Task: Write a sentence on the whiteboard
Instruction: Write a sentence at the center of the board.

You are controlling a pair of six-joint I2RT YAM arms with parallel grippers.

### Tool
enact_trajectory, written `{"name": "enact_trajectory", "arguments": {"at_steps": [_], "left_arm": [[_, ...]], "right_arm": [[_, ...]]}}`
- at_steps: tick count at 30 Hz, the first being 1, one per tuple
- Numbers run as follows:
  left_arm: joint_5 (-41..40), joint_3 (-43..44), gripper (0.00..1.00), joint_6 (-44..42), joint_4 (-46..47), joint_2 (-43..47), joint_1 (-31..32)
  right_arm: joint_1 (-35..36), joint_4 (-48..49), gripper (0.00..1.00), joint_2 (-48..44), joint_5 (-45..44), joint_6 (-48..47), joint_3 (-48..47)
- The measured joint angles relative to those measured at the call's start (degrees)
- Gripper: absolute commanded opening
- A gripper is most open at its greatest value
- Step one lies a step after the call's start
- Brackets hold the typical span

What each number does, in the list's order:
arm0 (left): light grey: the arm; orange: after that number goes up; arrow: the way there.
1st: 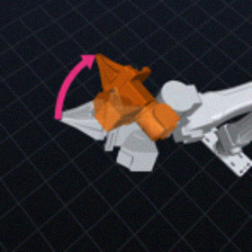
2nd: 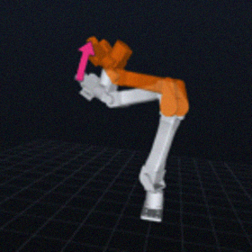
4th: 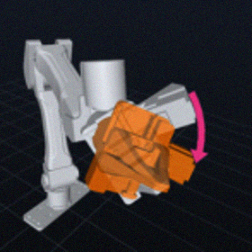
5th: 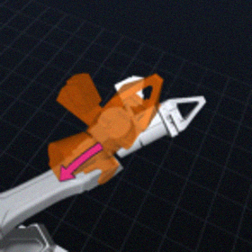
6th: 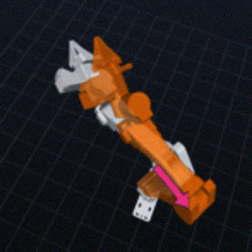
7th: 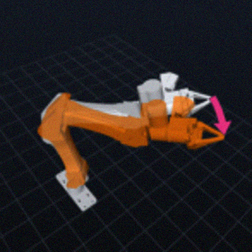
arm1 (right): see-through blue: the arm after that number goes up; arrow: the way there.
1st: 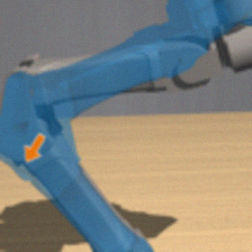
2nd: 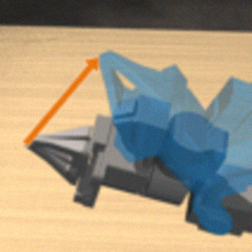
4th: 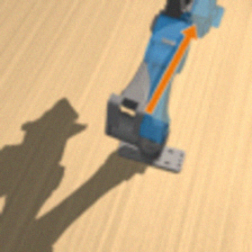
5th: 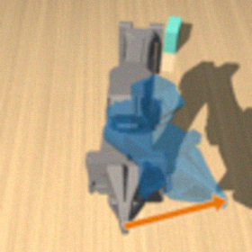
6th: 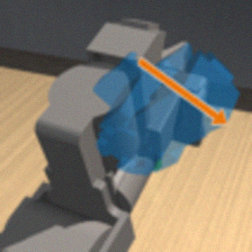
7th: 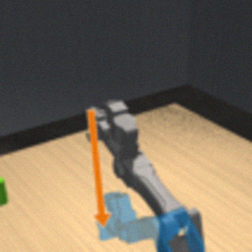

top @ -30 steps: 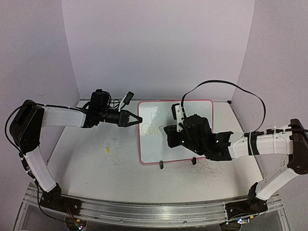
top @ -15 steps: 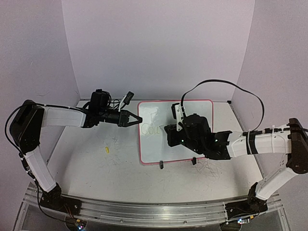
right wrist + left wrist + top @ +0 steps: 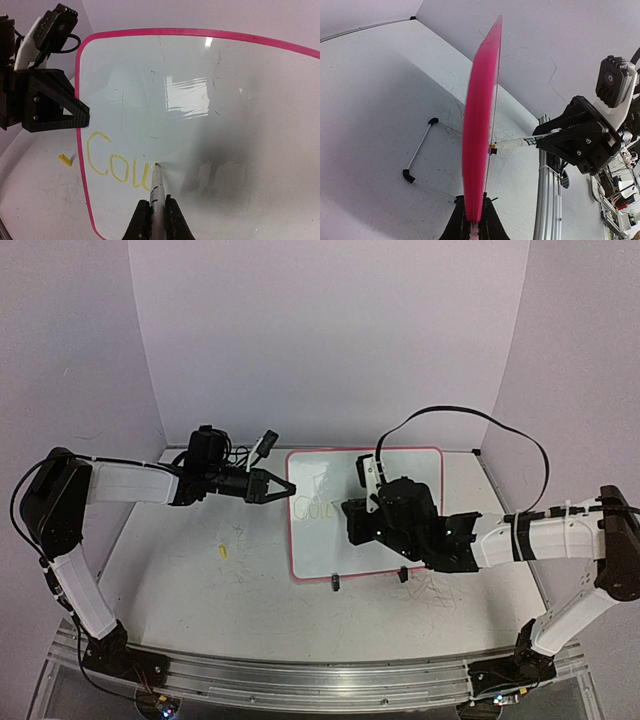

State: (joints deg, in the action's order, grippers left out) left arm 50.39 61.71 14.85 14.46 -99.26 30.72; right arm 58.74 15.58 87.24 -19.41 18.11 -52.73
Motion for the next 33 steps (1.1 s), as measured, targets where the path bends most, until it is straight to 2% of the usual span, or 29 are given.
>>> {"name": "enact_trajectory", "arguments": {"at_steps": [33], "left_arm": [[-0.09, 0.0, 0.0, 0.0, -0.04, 0.0, -0.02]], "right_arm": [[0.19, -0.22, 0.0, -1.2, 1.73, 4.99, 4.25]]}}
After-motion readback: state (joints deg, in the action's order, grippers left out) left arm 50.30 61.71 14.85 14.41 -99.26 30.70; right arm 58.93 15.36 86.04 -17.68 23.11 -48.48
